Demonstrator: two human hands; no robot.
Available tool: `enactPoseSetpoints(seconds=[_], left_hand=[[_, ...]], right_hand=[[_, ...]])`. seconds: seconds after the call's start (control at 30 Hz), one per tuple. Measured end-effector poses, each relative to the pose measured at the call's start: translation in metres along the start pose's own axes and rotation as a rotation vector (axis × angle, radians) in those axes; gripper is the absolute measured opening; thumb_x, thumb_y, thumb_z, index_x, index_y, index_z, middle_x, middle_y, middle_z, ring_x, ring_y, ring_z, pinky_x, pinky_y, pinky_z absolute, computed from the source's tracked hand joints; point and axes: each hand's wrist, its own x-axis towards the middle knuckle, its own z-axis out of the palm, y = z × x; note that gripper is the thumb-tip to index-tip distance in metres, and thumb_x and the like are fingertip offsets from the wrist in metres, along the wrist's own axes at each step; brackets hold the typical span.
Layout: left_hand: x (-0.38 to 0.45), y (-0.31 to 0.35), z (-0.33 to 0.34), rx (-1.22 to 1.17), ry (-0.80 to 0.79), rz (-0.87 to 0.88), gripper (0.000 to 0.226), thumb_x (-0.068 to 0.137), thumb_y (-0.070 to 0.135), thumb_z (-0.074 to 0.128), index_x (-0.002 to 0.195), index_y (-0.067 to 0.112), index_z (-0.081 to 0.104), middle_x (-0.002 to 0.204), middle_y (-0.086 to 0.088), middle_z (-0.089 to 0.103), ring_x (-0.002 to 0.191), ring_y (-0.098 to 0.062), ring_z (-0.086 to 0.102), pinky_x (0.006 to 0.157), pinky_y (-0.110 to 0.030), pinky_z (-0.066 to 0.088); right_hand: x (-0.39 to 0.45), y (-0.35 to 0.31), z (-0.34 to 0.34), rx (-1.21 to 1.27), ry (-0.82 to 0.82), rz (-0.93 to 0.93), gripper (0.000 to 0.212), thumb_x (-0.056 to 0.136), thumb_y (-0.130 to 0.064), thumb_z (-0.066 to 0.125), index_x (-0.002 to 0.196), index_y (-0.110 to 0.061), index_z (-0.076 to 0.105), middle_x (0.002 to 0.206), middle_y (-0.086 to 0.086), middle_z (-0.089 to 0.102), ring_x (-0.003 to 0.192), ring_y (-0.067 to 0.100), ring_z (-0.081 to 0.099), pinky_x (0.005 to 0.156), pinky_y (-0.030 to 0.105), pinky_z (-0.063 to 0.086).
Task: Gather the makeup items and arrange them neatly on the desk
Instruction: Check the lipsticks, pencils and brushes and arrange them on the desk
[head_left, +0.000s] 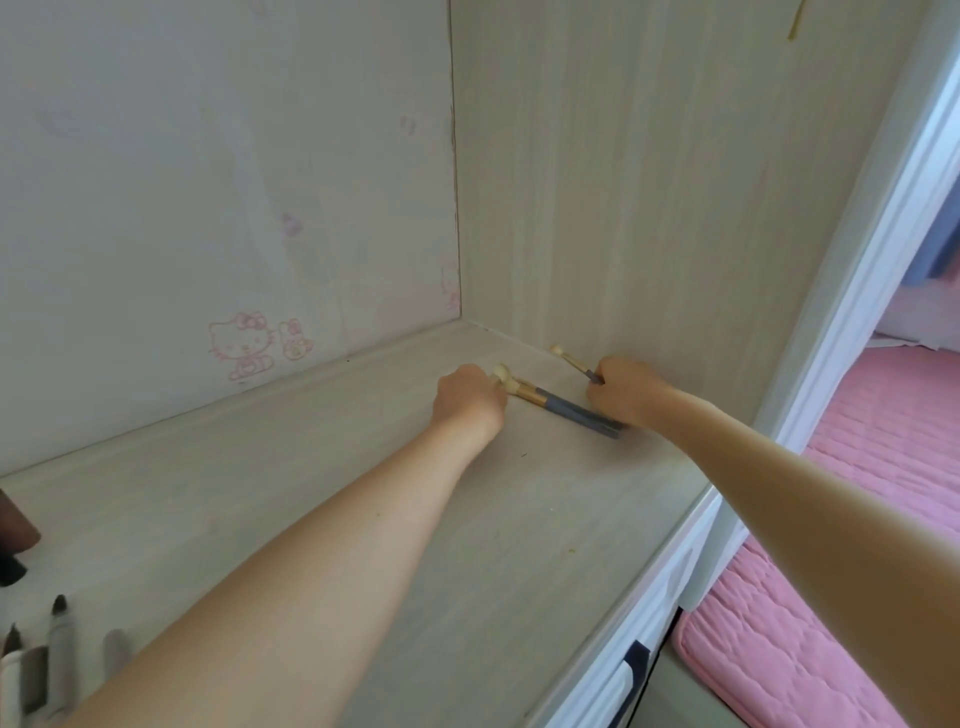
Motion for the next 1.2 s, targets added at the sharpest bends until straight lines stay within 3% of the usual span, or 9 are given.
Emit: enactPoseSetpoints(seconds=[0.1,0.2,0.47,0.6,0.73,0.97,1.1,1.2], left_hand=[[0.004,0.009,0.008,-0.146,-0.005,-0.055,0.023,0.094,0.027,0.05,0.109,0.01,0.053,0.121,-0.015,0.057,0.1,-0.031,0.058,0.067,-0.027,0.039],[0.008,0.016,0.018,-0.137,-0.009,-0.057,0.037,0.089,0.04,0.054,0.112,0.011,0.055,0.119,-0.013,0.06,0.106,-0.033,0.059,0.072,-0.028,0.042],[0.008,0.027,0.035,0.076,0.057,-0.077,0.023,0.08,0.042,0.06,0.082,0.02,0.054,0.097,-0.001,0.065,0.084,-0.024,0.06,0.063,-0.025,0.038],[0.012,0.024,0.036,0.143,0.084,-0.043,0.023,0.084,0.032,0.057,0.102,0.019,0.06,0.11,-0.003,0.063,0.101,-0.026,0.062,0.068,-0.028,0.039],[0.013,0.013,0.03,0.163,0.048,0.02,0.016,0.085,0.027,0.057,0.098,0.018,0.056,0.11,-0.007,0.061,0.101,-0.029,0.061,0.068,-0.028,0.041],[0.016,-0.001,0.012,0.12,-0.039,0.051,0.02,0.093,0.03,0.051,0.084,0.014,0.043,0.083,-0.005,0.047,0.076,-0.024,0.049,0.057,-0.027,0.037],[0.014,-0.007,0.004,0.059,-0.045,0.038,0.016,0.097,0.027,0.045,0.094,0.012,0.045,0.092,-0.008,0.048,0.079,-0.024,0.047,0.05,-0.027,0.031],[0.012,-0.014,-0.004,-0.029,-0.048,0.011,0.031,0.099,0.031,0.042,0.111,0.004,0.051,0.106,-0.015,0.055,0.096,-0.033,0.054,0.067,-0.03,0.038]], right_hand=[[-0.001,0.0,0.0,-0.004,-0.022,-0.048,0.023,0.093,-0.026,0.053,0.099,-0.004,0.061,0.088,0.01,0.059,0.085,0.027,0.059,0.067,0.028,0.042],[0.0,0.0,0.0,0.026,-0.024,-0.071,0.026,0.09,-0.03,0.061,0.1,-0.007,0.068,0.093,0.009,0.065,0.084,0.022,0.059,0.069,0.026,0.042],[0.0,0.002,0.003,-0.032,0.019,-0.059,0.023,0.091,-0.02,0.056,0.103,-0.003,0.067,0.101,0.014,0.067,0.094,0.029,0.062,0.074,0.028,0.044],[0.004,0.003,0.003,-0.116,0.029,-0.033,0.013,0.089,-0.018,0.055,0.09,-0.005,0.057,0.083,0.01,0.055,0.077,0.026,0.051,0.064,0.027,0.038],[0.004,0.003,0.0,-0.16,-0.049,-0.031,0.025,0.083,-0.026,0.062,0.073,-0.01,0.046,0.068,0.004,0.047,0.07,0.024,0.049,0.058,0.027,0.037],[0.002,-0.004,0.003,-0.065,-0.031,-0.046,0.017,0.094,-0.024,0.044,0.093,-0.007,0.047,0.085,0.011,0.048,0.077,0.027,0.047,0.064,0.028,0.034],[-0.006,-0.006,0.01,-0.094,0.028,-0.075,0.017,0.098,-0.026,0.033,0.095,-0.011,0.042,0.088,0.011,0.049,0.088,0.03,0.055,0.072,0.032,0.041],[-0.009,-0.007,0.015,-0.082,0.029,-0.098,0.014,0.099,-0.024,0.033,0.095,-0.01,0.034,0.09,0.016,0.052,0.076,0.029,0.049,0.066,0.033,0.04]])
